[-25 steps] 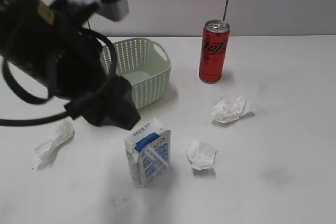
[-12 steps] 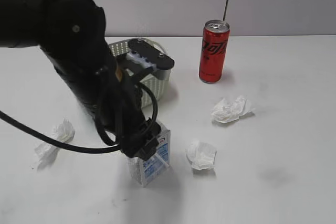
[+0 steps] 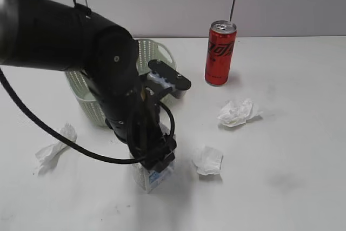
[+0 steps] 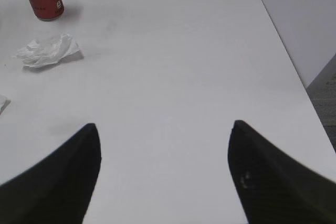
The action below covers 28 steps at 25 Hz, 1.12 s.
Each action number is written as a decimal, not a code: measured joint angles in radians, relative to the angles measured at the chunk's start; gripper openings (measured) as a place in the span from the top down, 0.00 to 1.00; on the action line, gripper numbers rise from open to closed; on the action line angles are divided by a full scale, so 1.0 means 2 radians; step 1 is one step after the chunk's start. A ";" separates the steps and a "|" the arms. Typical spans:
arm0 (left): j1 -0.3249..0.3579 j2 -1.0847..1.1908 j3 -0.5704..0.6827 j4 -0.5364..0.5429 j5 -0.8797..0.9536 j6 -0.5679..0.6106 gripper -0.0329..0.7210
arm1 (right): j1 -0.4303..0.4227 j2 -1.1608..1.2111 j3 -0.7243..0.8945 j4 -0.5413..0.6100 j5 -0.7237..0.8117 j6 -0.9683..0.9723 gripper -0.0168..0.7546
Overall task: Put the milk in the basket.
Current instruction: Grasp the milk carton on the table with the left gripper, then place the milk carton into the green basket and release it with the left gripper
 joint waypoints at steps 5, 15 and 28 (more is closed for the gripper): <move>0.000 0.016 0.000 0.001 -0.024 0.000 0.17 | 0.000 0.000 0.000 0.000 0.000 0.000 0.22; -0.001 0.028 -0.006 0.001 -0.011 0.000 0.52 | 0.000 0.000 0.000 0.000 0.000 0.000 0.22; 0.029 0.028 -0.230 0.049 0.204 0.000 0.52 | 0.000 0.000 0.000 0.000 0.000 0.000 0.22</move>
